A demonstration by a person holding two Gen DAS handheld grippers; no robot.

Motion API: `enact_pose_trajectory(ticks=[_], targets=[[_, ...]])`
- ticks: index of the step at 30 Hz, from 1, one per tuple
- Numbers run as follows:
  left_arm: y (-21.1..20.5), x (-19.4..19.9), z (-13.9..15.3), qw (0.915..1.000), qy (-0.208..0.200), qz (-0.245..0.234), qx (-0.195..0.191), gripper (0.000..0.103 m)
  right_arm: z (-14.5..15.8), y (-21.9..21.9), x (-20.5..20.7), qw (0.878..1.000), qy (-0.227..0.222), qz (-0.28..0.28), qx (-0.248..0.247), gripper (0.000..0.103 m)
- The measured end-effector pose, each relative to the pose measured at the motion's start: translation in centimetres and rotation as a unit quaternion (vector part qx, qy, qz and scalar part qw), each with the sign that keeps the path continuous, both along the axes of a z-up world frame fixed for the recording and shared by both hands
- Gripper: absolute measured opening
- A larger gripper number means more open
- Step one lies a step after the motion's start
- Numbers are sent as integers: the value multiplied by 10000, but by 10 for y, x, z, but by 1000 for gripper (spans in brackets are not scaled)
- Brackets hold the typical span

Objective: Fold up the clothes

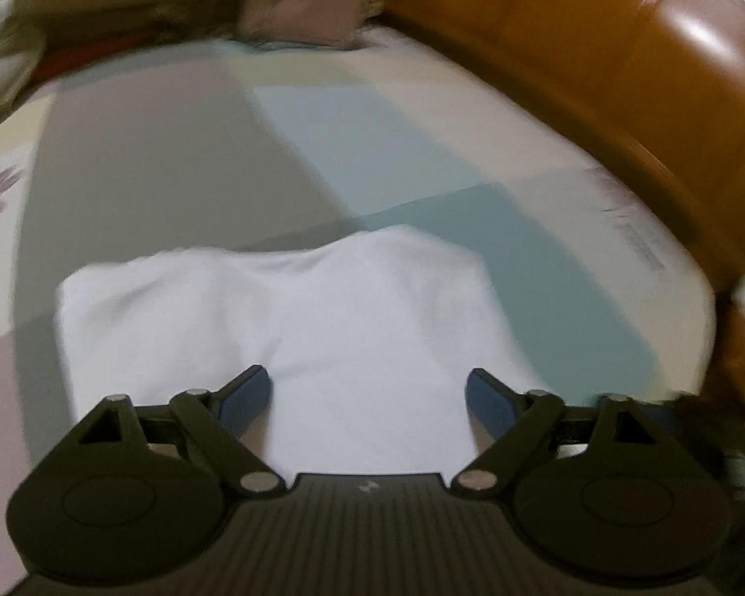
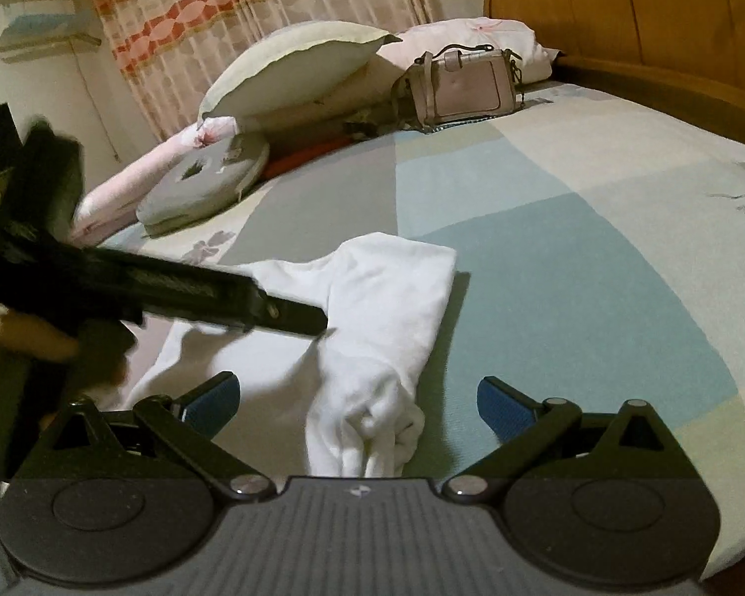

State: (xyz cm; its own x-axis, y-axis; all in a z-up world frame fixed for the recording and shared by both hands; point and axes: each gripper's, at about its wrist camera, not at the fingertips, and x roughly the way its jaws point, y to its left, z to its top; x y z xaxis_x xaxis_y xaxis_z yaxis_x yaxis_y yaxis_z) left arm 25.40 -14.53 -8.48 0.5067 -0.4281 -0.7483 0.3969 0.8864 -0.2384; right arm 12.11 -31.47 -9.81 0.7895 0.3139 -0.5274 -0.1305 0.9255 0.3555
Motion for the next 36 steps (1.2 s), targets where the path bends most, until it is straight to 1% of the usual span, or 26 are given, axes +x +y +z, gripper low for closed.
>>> enact_pose_trajectory(ticks=[4,6,8,10,13,16,17,20,22,25,27,28,32,34,36], targets=[[5,-13,28,9992,-384,107,-87,87,-1,-5,1,9999,41,-40,147,103],[7,-25,35,9989,-441,133,-43,89,-1,-5,2,9998,87,-56,177,103],[14,-35,27,9991,-327,267,-66,93,-1,-4,2,9998,81,-39,160,103],[19,-43,19,9990,-217,385,-61,94,1,-3,-2,9999,10,-27,111,103],[18,-50,17,9988,-207,421,113,94,5,-2,-8,9999,-105,-58,42,103],[18,-57,15,9983,-198,457,287,94,11,1,-17,9996,-152,-202,-93,103],[19,-60,19,9980,-269,460,337,94,14,3,-19,9995,-159,-244,-149,103],[28,-70,36,9949,-617,598,526,95,26,13,-21,9993,-276,-32,-246,103],[35,-74,43,9929,-740,707,611,96,36,22,-20,9987,-407,74,-292,103],[49,-79,44,9907,-722,929,689,96,42,36,-9,9989,-363,235,-184,103],[58,-83,44,9899,-693,1042,662,96,37,46,-3,9988,-292,368,-159,103],[62,-85,44,9899,-688,1073,624,96,32,50,0,9987,-232,404,-200,103],[74,-94,44,9902,-680,1131,449,96,7,59,5,9967,326,477,-575,103],[79,-95,43,9906,-675,1133,360,96,8,60,-7,9961,275,560,-630,103],[84,-96,43,9905,-673,1170,251,96,12,63,-13,9952,331,551,-744,103]])
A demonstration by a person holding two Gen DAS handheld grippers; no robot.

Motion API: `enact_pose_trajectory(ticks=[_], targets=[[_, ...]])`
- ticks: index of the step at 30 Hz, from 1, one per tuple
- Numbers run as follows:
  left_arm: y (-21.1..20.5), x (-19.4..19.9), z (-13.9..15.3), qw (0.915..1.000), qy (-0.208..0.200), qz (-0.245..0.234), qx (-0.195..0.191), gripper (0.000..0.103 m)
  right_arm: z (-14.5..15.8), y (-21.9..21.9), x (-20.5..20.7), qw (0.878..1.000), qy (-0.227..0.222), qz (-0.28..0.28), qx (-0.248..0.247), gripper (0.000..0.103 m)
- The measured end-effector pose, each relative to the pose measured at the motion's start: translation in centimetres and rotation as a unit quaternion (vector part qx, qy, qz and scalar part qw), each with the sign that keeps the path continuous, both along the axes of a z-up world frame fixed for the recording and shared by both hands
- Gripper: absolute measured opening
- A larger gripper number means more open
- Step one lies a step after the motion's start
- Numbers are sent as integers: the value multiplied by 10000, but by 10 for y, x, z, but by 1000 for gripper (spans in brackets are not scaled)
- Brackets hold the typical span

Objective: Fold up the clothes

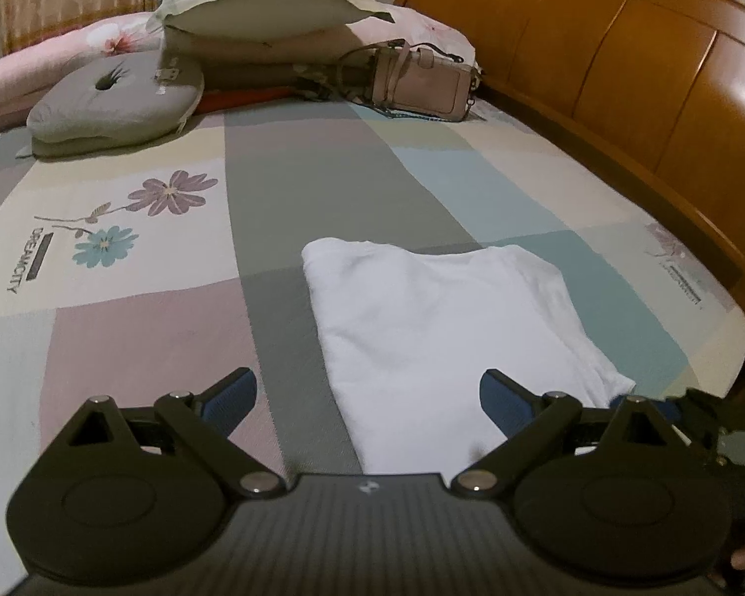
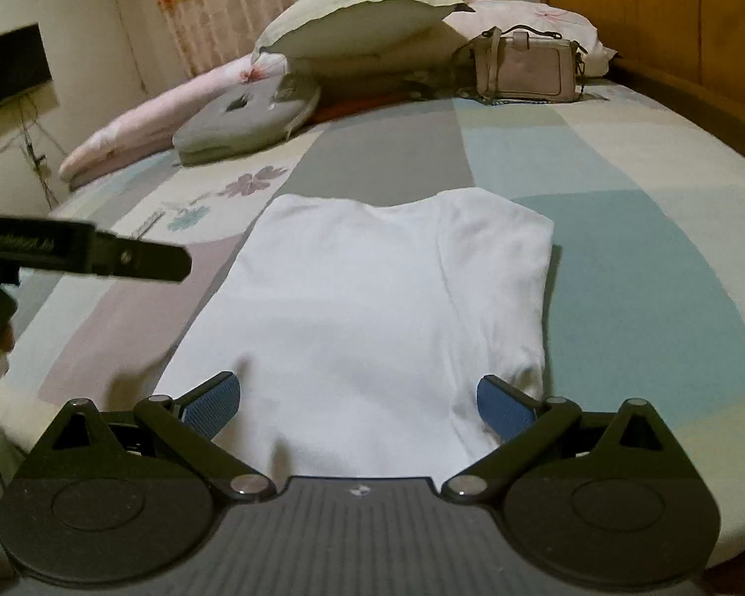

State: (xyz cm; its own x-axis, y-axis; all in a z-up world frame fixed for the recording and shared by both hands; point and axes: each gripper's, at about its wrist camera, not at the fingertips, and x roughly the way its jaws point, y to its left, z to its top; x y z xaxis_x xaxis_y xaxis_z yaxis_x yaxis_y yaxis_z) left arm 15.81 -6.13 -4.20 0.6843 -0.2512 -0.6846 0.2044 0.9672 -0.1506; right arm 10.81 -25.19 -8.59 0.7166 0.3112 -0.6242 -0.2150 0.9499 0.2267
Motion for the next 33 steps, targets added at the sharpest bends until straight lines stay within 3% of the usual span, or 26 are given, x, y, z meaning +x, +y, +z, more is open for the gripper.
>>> enact_pose_trajectory(ticks=[8,14,18,22,28,33], targets=[[9,-17,9,9994,-118,-173,-276,96,22,5,11,9986,-454,-234,-163,103],[24,-32,13,9989,-112,-131,-437,96,-13,4,29,9992,-39,-202,-356,103],[30,-41,14,9984,-110,-195,-524,96,-18,16,28,9966,-55,-105,-811,103],[28,-49,11,9982,51,-298,-512,97,-21,27,28,9920,-9,45,-1262,103],[20,-56,3,9988,262,-324,-255,97,-5,25,34,9911,350,217,-1267,103],[13,-56,1,9992,288,-283,-79,97,14,25,32,9911,-225,204,-1294,103]])
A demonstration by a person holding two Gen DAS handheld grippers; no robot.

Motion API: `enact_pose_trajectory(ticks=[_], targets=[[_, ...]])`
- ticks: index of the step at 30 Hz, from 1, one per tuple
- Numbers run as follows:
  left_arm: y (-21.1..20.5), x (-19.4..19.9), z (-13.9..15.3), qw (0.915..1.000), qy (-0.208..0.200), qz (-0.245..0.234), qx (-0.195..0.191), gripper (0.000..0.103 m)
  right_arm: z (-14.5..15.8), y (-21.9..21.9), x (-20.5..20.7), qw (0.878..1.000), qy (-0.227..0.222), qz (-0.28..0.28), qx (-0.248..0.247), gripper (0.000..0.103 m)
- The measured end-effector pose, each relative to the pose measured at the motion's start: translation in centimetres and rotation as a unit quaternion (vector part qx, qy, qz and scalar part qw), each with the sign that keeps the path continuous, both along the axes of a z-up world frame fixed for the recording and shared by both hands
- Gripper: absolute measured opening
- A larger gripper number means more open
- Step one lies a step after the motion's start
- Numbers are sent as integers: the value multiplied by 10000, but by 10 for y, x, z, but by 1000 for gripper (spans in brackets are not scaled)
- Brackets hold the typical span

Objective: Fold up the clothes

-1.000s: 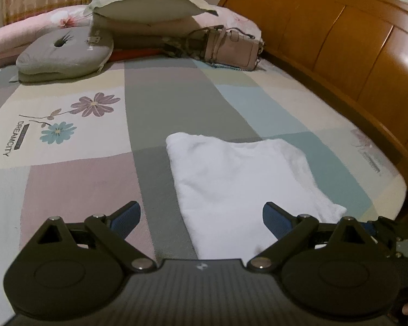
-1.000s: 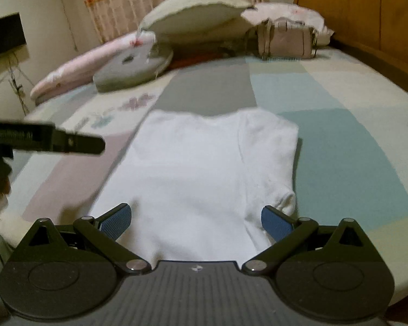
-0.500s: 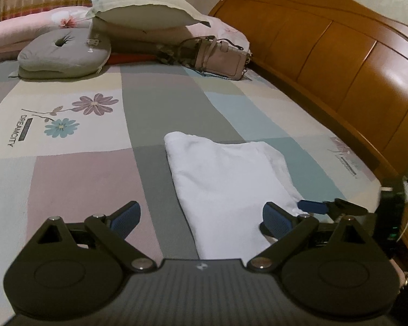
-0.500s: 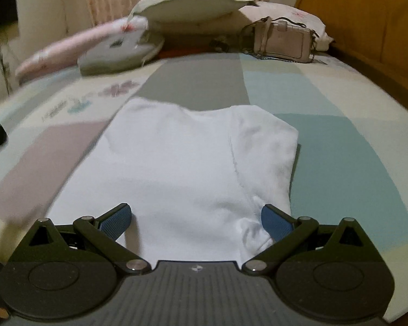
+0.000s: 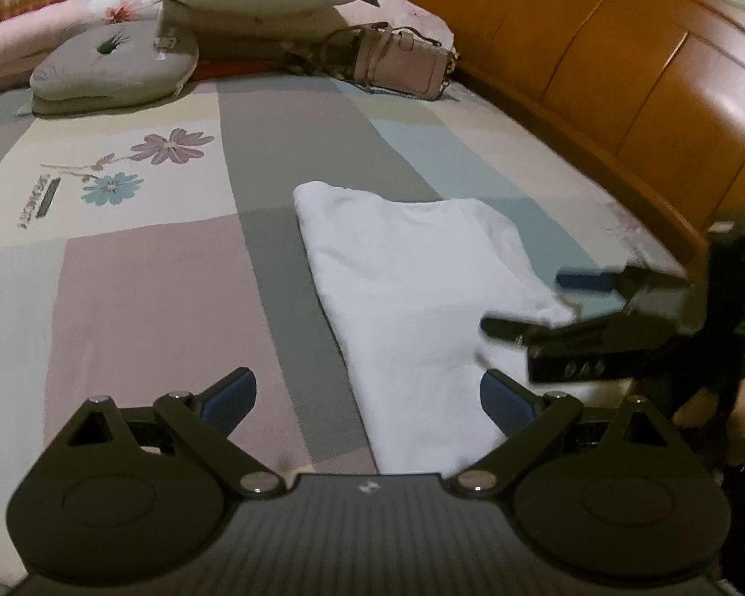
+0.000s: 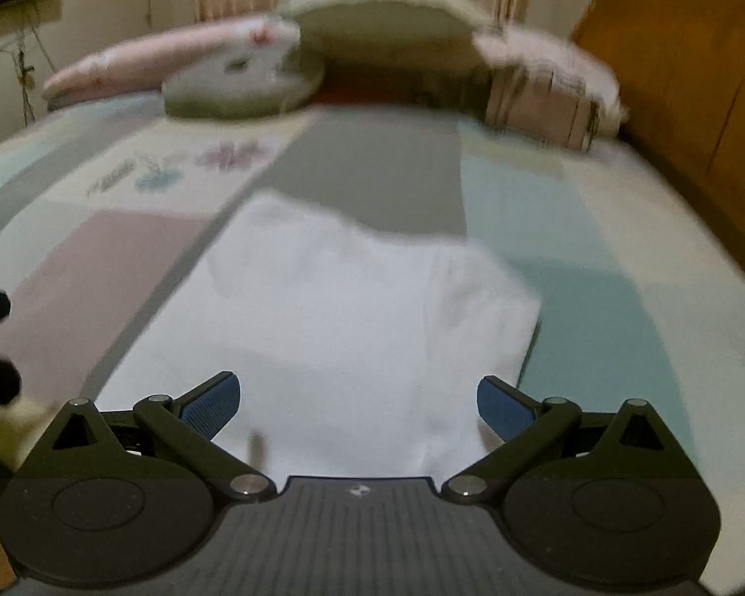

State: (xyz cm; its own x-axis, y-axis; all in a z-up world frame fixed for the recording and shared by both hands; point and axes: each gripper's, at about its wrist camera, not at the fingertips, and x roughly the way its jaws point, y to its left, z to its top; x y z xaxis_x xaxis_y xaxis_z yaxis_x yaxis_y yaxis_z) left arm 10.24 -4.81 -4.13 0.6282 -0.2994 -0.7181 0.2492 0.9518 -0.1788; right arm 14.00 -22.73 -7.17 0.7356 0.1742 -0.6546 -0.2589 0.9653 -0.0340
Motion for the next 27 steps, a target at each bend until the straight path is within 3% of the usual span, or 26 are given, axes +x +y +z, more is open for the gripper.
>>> enact_pose_trajectory(ticks=[6,9,11,16,20,25,27], targets=[[-5,11,-5,10000,43,-3,28,97,-29,-2,16,9995,205,66,220,103],[-4,18,-11,10000,87,16,-20,97,-28,-8,8,9993,53,215,313,103],[-3,24,-14,9999,112,26,-119,97,-19,-19,8,9975,161,243,636,103],[5,37,-21,9968,83,-38,-798,97,7,-73,9,9819,311,83,1868,103],[9,58,-30,9900,336,-41,-1367,97,-1,-121,29,9537,940,-205,2849,103],[12,91,-49,9780,940,-60,-1864,96,-34,-160,58,8951,1951,-342,3994,103],[12,102,-56,9730,1169,-27,-1989,96,-46,-164,69,8767,2337,-360,4189,103]])
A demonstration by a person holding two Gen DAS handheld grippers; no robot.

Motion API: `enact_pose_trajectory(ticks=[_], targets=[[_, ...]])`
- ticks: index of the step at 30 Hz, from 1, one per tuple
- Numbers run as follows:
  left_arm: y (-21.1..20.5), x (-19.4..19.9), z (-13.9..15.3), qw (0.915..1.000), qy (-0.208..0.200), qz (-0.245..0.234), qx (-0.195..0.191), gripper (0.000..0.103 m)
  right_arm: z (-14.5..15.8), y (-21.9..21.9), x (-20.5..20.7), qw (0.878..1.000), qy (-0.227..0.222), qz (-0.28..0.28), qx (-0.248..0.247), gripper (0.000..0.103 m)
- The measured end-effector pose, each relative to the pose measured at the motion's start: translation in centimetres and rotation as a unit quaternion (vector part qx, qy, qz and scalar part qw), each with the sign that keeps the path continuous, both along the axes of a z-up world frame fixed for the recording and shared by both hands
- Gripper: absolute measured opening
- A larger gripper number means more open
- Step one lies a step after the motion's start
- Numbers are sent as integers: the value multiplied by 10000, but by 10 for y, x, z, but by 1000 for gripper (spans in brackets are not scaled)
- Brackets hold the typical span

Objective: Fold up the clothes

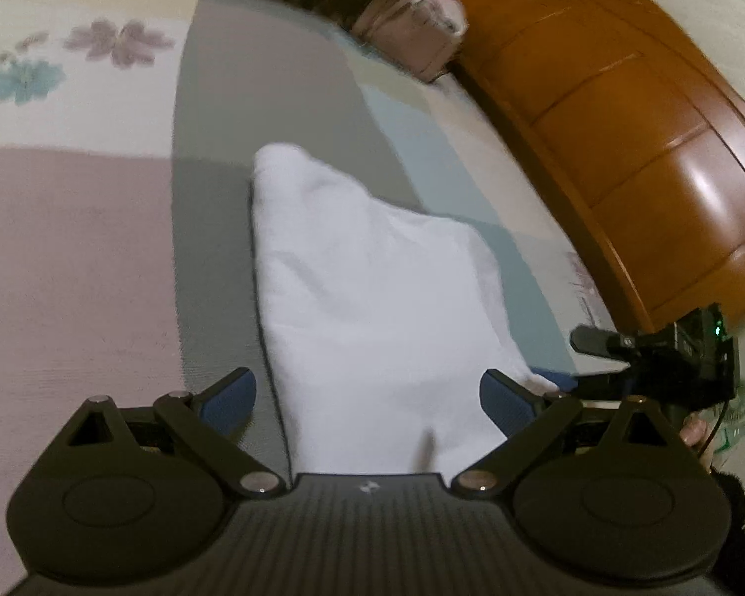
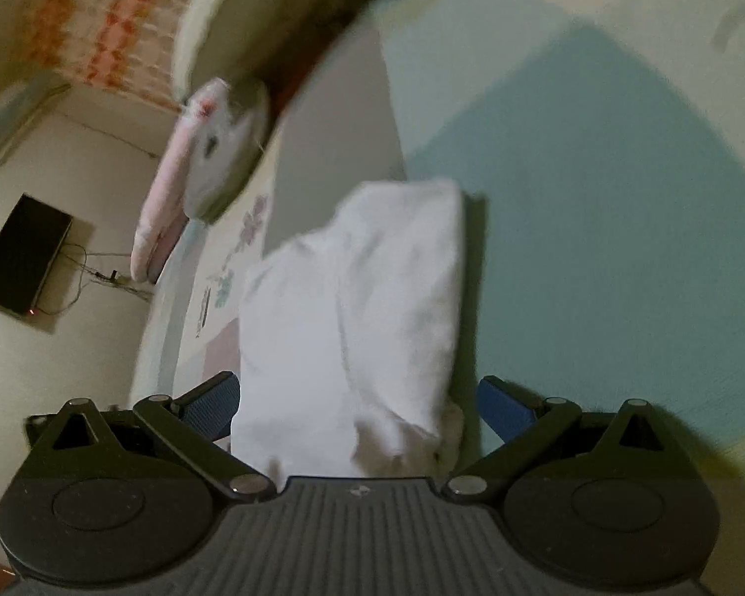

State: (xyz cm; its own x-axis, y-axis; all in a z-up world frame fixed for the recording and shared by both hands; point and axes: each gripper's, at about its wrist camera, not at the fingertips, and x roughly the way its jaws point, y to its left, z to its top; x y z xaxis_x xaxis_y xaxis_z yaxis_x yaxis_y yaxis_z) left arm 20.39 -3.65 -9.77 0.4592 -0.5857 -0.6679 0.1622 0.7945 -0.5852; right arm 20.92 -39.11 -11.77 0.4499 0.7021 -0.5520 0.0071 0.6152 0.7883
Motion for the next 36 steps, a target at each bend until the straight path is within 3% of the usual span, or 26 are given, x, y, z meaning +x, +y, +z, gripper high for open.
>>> enact_pose_trajectory(ticks=[4,14,23,31,36], targets=[[-5,18,-15,9986,391,-135,-325,96,-9,2,12,9995,128,140,268,103],[-18,56,-23,9978,316,-220,-531,97,-9,22,52,9995,-34,254,205,103],[-1,38,-30,9917,594,-590,-975,98,-9,26,1,9971,-1,733,196,103],[-6,73,-40,9855,675,-389,-1510,99,-15,27,45,9968,74,567,554,103],[6,50,-42,9798,877,-655,-1672,96,-15,25,19,9941,85,831,691,103]])
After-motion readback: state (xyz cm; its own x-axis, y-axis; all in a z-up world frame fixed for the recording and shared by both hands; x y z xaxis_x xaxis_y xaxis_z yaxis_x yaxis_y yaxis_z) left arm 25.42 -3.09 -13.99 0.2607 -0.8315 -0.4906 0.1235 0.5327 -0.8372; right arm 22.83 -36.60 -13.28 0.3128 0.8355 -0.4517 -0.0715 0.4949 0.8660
